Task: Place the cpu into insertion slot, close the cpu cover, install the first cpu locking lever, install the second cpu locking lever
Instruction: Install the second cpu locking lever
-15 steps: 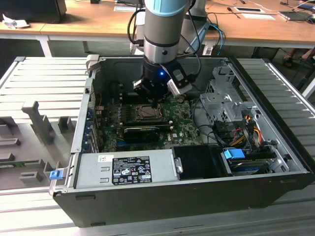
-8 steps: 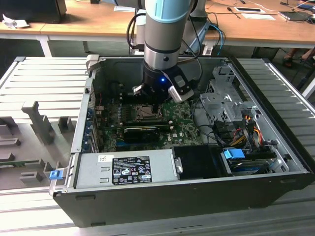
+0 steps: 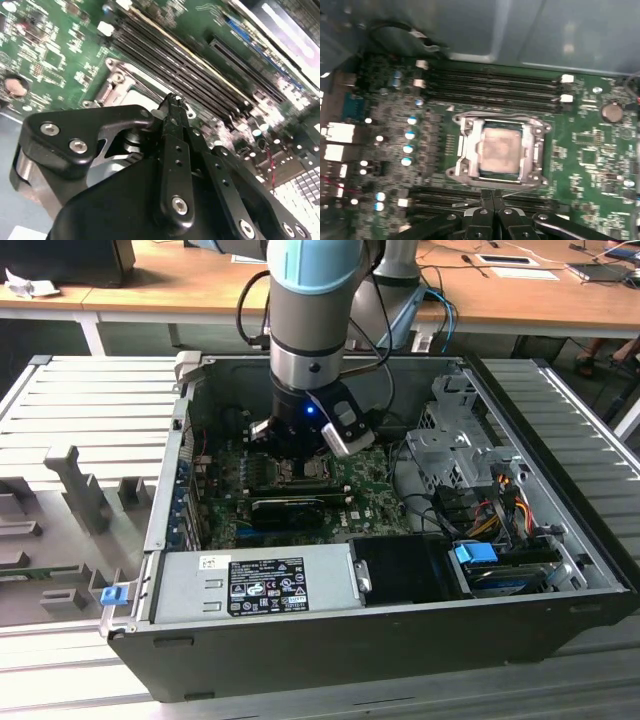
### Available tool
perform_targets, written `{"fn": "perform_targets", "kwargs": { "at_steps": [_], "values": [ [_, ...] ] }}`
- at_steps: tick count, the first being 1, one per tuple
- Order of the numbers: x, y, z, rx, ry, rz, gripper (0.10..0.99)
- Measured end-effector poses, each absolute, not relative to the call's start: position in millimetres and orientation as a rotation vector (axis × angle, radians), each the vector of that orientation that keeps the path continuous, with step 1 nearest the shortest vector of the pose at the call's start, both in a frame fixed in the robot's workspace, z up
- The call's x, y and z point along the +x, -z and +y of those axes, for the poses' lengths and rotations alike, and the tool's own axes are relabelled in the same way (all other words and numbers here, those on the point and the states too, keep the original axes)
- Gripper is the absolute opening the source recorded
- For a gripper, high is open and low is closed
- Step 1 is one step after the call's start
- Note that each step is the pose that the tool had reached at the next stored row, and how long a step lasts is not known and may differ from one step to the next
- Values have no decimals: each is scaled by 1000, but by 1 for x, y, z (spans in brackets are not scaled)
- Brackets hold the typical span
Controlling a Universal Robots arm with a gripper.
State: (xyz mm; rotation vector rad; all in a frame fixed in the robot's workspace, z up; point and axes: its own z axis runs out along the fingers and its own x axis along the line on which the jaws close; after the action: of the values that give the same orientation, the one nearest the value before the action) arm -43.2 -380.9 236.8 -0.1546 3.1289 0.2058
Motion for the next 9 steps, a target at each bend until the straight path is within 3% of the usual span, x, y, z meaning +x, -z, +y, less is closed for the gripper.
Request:
{"fn": "perform_targets", "kwargs": {
  "at_steps": [9],
  "values": [
    [-54, -222, -382, -156, -231, 3126, 106]
  ]
}}
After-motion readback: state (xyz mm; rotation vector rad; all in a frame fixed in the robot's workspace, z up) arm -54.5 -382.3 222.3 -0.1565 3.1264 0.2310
